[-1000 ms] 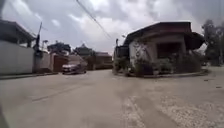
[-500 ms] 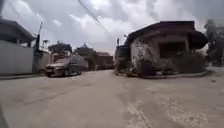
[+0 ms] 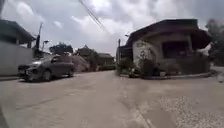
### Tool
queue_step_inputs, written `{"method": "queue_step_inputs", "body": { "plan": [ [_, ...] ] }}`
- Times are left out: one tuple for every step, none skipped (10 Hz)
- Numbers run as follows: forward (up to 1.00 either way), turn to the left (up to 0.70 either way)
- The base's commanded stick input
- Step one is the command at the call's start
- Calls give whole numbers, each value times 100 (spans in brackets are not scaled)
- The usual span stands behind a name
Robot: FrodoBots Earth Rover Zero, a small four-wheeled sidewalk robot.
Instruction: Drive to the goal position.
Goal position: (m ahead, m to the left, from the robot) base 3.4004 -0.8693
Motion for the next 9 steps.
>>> {"method": "queue_step_inputs", "body": {
  "plan": [
    [50, 1],
    [50, 1],
    [50, 1],
    [50, 1],
    [50, 1],
    [50, 1],
    [50, 1],
    [50, 1],
    [50, 1]
  ]
}}
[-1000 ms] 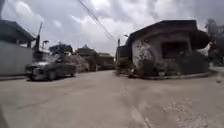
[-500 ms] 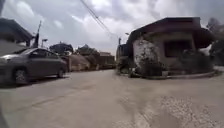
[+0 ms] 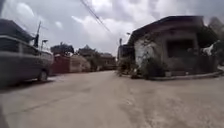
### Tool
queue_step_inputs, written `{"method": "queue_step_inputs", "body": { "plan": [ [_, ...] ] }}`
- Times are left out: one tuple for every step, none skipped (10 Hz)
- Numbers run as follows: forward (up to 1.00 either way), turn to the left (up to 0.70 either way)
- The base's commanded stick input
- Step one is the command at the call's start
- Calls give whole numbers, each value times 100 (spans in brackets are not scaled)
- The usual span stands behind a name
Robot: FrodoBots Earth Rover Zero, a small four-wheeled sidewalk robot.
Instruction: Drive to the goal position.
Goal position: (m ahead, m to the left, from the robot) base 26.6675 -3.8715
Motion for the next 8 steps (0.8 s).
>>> {"method": "queue_step_inputs", "body": {
  "plan": [
    [50, 1],
    [50, 1],
    [50, 1],
    [50, 1],
    [50, 1],
    [50, 1],
    [50, 1],
    [50, 1]
  ]
}}
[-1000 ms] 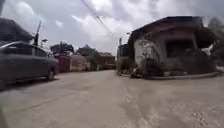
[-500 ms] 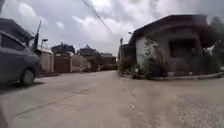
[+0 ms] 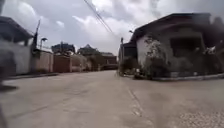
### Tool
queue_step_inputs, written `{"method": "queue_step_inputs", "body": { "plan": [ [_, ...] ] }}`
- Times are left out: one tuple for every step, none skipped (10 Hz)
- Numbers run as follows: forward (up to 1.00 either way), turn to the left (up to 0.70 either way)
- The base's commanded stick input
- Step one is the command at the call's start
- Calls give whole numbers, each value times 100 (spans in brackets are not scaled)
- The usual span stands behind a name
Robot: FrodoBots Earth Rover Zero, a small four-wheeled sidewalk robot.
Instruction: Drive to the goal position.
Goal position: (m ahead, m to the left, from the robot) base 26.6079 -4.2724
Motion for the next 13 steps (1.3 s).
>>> {"method": "queue_step_inputs", "body": {
  "plan": [
    [50, 1],
    [50, 1],
    [50, 1],
    [50, 1],
    [50, 1],
    [50, 1],
    [50, 1],
    [50, 1],
    [50, 1],
    [50, 1],
    [50, 1],
    [50, 1],
    [50, 1]
  ]
}}
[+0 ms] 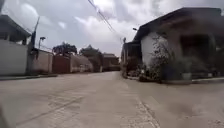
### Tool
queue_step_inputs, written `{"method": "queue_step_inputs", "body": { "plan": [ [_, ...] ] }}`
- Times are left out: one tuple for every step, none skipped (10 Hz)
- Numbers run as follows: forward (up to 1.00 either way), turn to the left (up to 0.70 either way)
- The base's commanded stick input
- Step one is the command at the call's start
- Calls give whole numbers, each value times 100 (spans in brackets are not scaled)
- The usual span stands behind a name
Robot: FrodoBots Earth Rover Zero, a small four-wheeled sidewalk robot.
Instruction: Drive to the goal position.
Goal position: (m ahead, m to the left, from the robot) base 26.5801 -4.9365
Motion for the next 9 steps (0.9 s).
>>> {"method": "queue_step_inputs", "body": {
  "plan": [
    [50, 1],
    [50, 1],
    [50, 1],
    [50, 1],
    [50, 1],
    [50, 1],
    [50, 1],
    [50, 1],
    [50, 1]
  ]
}}
